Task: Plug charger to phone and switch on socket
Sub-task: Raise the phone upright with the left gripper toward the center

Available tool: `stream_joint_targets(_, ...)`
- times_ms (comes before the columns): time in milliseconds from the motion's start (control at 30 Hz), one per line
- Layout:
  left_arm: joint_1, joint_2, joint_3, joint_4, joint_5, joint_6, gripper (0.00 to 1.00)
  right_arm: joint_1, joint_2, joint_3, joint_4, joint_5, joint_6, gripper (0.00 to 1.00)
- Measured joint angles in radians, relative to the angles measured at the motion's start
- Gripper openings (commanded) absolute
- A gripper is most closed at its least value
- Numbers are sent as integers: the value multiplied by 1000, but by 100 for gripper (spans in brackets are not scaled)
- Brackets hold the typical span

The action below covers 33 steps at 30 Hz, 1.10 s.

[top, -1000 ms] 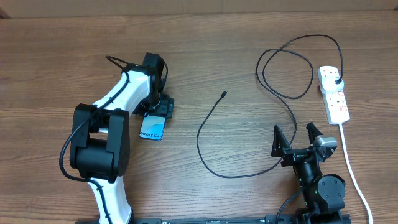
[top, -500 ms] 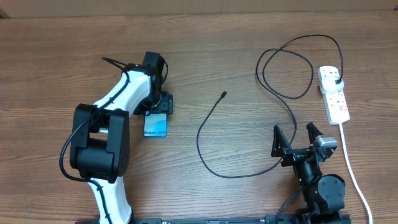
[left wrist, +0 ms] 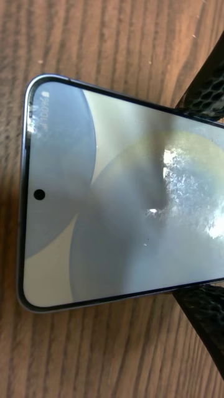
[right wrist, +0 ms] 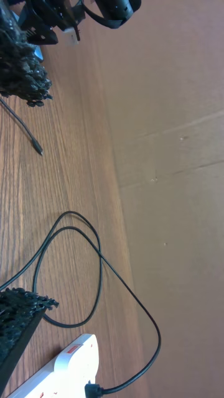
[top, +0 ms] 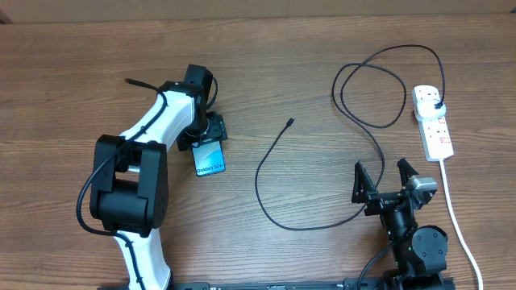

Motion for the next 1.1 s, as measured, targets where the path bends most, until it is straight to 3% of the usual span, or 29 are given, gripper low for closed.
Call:
stream_joint_targets(567,-1,7,20,-34,7,62,68,0,0,0,0,-1,0,100)
stream_joint_targets(1100,-3,88,336,-340,82,80,66,0,0,0,0,-1,0,100)
